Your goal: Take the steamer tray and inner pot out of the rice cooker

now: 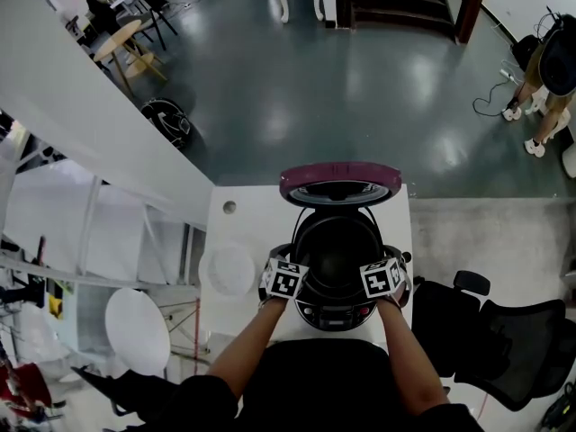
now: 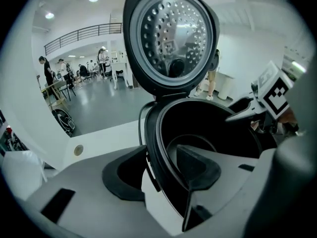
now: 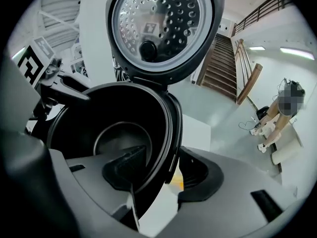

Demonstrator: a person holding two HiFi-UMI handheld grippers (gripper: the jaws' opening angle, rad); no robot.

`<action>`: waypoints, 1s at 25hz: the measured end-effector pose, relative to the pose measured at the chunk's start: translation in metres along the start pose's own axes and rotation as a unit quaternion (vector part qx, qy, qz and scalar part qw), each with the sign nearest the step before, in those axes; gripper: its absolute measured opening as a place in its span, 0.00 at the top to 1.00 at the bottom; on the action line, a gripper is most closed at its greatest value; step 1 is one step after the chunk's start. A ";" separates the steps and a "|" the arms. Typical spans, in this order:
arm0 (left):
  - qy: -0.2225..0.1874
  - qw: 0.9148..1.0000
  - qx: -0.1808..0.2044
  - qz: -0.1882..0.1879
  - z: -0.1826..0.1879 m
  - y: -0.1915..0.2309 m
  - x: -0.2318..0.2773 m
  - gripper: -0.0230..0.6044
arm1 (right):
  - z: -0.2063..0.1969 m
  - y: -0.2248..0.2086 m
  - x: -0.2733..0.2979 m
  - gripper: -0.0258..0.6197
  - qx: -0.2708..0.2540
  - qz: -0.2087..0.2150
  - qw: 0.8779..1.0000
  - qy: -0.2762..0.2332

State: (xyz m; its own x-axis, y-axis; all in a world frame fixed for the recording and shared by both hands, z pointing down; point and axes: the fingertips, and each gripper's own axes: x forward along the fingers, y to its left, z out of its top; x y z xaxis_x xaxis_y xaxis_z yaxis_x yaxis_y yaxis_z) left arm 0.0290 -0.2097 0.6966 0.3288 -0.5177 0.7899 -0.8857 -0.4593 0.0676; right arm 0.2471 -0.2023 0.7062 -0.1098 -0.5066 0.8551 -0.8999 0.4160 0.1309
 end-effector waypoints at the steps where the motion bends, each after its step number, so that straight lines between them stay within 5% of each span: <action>1: -0.001 1.000 -0.003 0.002 0.001 0.000 0.000 0.67 | 0.001 0.000 -0.001 0.66 -0.003 -0.003 1.000 -0.002; 17: -0.025 0.998 -0.049 0.014 0.005 0.006 -0.013 0.78 | 0.021 0.004 -0.022 0.82 -0.011 -0.009 0.999 -0.045; 22: -0.031 0.998 -0.062 0.011 0.006 0.008 -0.017 0.80 | 0.029 0.002 -0.031 0.87 0.053 0.006 0.996 -0.069; 25: -0.047 0.996 -0.069 0.007 0.011 0.008 -0.021 0.92 | 0.029 -0.001 -0.031 0.88 0.086 0.016 0.993 -0.082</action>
State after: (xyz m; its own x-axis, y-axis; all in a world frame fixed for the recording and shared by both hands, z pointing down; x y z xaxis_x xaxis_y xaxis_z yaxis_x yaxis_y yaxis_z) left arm 0.0186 -0.2100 0.6740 0.3400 -0.5918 0.7309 -0.9247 -0.3518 0.1453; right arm 0.2386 -0.2089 0.6647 -0.1949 -0.6173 0.7622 -0.9519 0.3062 0.0045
